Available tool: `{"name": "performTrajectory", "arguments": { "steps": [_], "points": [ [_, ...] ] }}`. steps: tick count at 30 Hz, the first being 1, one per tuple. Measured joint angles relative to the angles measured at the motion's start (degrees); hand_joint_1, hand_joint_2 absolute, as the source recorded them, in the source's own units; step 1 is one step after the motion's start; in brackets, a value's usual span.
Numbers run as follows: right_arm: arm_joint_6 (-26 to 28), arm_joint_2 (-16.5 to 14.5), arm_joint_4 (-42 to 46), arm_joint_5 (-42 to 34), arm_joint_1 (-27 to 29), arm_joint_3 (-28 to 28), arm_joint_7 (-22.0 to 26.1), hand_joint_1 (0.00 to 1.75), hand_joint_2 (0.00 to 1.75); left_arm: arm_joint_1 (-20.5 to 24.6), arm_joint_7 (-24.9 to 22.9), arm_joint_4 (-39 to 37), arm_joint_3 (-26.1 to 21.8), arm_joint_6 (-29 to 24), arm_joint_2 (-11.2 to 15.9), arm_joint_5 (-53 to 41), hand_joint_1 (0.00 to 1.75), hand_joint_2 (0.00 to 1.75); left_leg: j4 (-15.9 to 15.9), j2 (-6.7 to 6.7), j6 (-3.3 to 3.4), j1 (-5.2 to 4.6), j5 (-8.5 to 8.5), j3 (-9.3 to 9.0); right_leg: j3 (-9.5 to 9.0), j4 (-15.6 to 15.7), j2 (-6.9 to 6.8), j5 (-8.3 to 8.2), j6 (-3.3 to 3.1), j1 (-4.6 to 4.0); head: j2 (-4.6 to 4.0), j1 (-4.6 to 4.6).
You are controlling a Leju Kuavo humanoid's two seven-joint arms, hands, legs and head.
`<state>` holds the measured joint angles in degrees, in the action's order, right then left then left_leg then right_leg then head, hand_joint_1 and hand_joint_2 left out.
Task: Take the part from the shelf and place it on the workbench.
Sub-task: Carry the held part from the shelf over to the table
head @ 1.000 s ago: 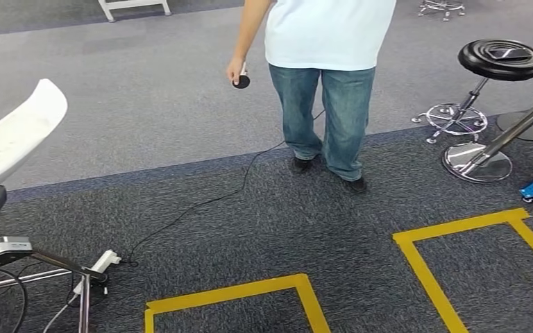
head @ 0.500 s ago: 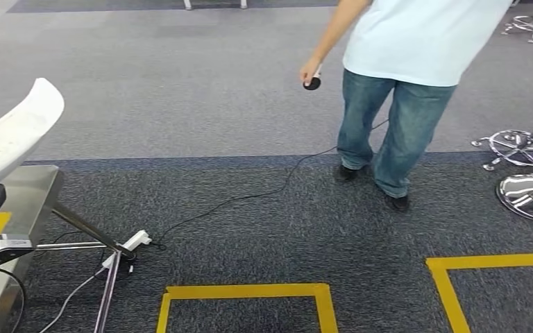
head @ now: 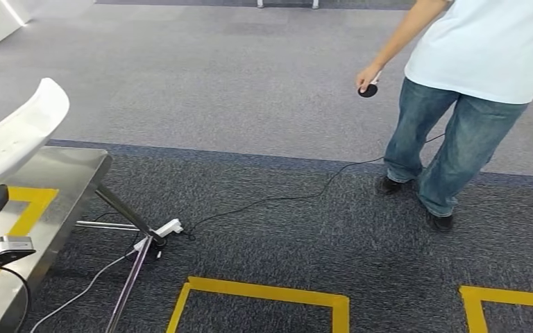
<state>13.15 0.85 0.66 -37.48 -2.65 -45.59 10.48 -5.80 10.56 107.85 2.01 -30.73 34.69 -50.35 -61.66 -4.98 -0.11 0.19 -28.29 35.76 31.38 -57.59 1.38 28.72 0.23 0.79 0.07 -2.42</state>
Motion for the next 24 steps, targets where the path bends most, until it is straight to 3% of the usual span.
{"name": "performTrajectory", "arguments": {
  "steps": [2,3,4,5,7,8,10,11,13,15,17,19,20,21,22,24],
  "points": [
    [0.1,0.0,-0.1,0.0,0.1,0.0,0.0,0.00,0.00,0.0,0.0,0.0,0.0,-0.1,0.1,0.0,1.75,1.75,-6.9,3.31,-0.59,0.19,-3.40,3.06,-0.18,0.1,-1.45,0.11,-0.41,-0.11,0.00,-0.23],
    [0.1,0.0,-0.1,0.0,0.2,0.0,0.0,0.00,0.00,-0.1,0.0,0.0,0.0,-0.1,0.1,0.0,1.75,1.75,-10.4,4.08,-0.86,0.33,-4.67,4.67,-0.24,0.1,-2.26,0.23,-0.49,-0.17,0.00,-0.22],
    [0.1,0.0,-0.1,0.0,0.2,0.0,0.0,0.00,0.00,-0.3,0.0,0.0,0.0,-0.2,0.1,0.0,1.75,1.75,-12.4,4.39,-1.04,0.46,-4.96,5.57,-0.33,0.1,-3.06,0.37,-0.53,-0.22,0.00,-0.22],
    [0.1,0.0,-0.1,0.0,0.3,0.0,0.0,0.00,0.00,-0.4,0.0,-0.1,0.0,-0.2,0.1,0.0,1.75,1.75,-12.3,4.55,-1.15,0.53,-4.24,5.54,-0.47,0.1,-3.85,0.53,-0.51,-0.25,0.00,-0.22],
    [0.1,0.0,-0.1,0.0,0.3,0.0,0.0,0.00,0.00,-0.4,0.0,-0.1,0.0,-0.2,0.1,0.0,1.75,1.75,-6.0,5.63,-1.08,0.53,-0.42,2.42,-1.00,0.1,-5.35,0.95,-0.30,-0.27,0.00,-0.23],
    [0.1,0.0,-0.1,0.0,0.2,0.0,0.0,0.00,0.00,-0.4,0.0,-0.1,0.0,-0.2,0.1,0.0,1.75,1.75,-2.3,7.20,-0.93,0.22,0.93,0.51,-1.28,0.1,-6.01,1.19,-0.09,-0.42,0.00,-0.23],
    [0.2,0.0,-0.2,0.0,0.1,0.0,0.0,0.00,0.00,-0.4,0.0,-0.1,0.0,-0.2,0.2,0.0,1.75,1.75,2.3,9.56,-0.24,-0.37,1.89,-1.59,-1.68,0.0,-7.26,1.65,0.44,-0.79,0.00,-0.25],
    [0.2,0.0,-0.2,0.0,0.0,0.0,0.1,0.00,0.00,-0.4,0.0,-0.1,-0.1,-0.2,0.2,0.0,1.75,1.75,2.6,9.82,0.11,-0.65,1.56,-1.62,-1.81,0.1,-7.93,1.82,0.72,-0.97,0.00,-0.26],
    [0.3,0.0,-0.2,0.0,-0.2,0.0,0.1,0.00,0.00,-0.7,0.0,-0.1,-0.2,-0.3,0.2,0.1,1.75,1.75,2.9,8.34,0.78,-0.51,1.67,-1.53,-2.13,0.1,-8.65,2.29,1.32,-0.99,0.00,-0.23],
    [0.3,-0.1,-0.2,-0.1,-0.3,0.0,0.2,0.00,0.00,-0.7,0.0,-0.1,-0.5,-0.4,0.3,0.3,1.75,1.75,3.2,6.91,1.51,-0.18,1.85,-1.72,-1.12,-2.4,-5.85,4.11,1.82,-0.75,0.00,-0.04],
    [0.3,-0.1,-0.2,-0.1,-0.2,-0.1,0.3,0.00,0.00,-0.6,0.0,-0.1,-0.6,-0.5,0.4,0.4,1.75,1.75,3.3,5.52,2.02,-0.03,1.92,-1.80,2.53,-9.6,-2.35,7.49,1.96,-0.57,0.00,0.16],
    [0.3,-0.1,-0.2,-0.2,0.0,-0.1,0.3,0.00,0.00,-0.6,0.0,-0.1,-0.6,-0.4,0.4,0.5,1.75,1.75,3.3,3.89,2.17,-0.05,1.89,-1.83,6.53,-16.3,-1.54,9.32,1.92,-0.60,0.00,0.16],
    [0.3,-0.1,-0.3,-0.3,0.2,-0.1,0.3,0.00,0.00,-0.6,0.0,-0.1,-0.6,-0.4,0.4,0.5,1.75,1.75,3.3,3.02,2.19,-0.06,1.87,-1.88,7.42,-17.1,-1.45,8.62,1.84,-0.62,0.00,0.16],
    [0.3,-0.1,-0.3,-0.3,0.3,-0.1,0.2,0.00,0.00,-0.6,0.0,-0.1,-0.6,-0.4,0.4,0.5,1.75,1.75,3.3,2.11,2.17,-0.06,1.85,-1.97,7.15,-15.4,-1.25,6.74,1.72,-0.60,0.00,0.16],
    [0.3,-0.1,-0.3,-0.3,0.3,-0.2,0.2,0.00,0.00,-0.6,0.0,-0.1,-0.6,-0.4,0.4,0.5,1.75,1.75,3.2,1.24,2.10,-0.03,1.81,-2.07,5.96,-11.8,-0.72,4.23,1.56,-0.56,0.00,0.15],
    [0.3,-0.1,-0.3,-0.5,0.4,-0.2,0.2,0.00,0.00,-0.6,0.0,-0.1,-0.6,-0.3,0.4,0.5,1.75,1.75,3.1,-0.31,1.79,-0.02,1.66,-2.03,2.76,-4.1,2.34,0.63,1.26,-0.22,0.00,0.12]
  ]
}}
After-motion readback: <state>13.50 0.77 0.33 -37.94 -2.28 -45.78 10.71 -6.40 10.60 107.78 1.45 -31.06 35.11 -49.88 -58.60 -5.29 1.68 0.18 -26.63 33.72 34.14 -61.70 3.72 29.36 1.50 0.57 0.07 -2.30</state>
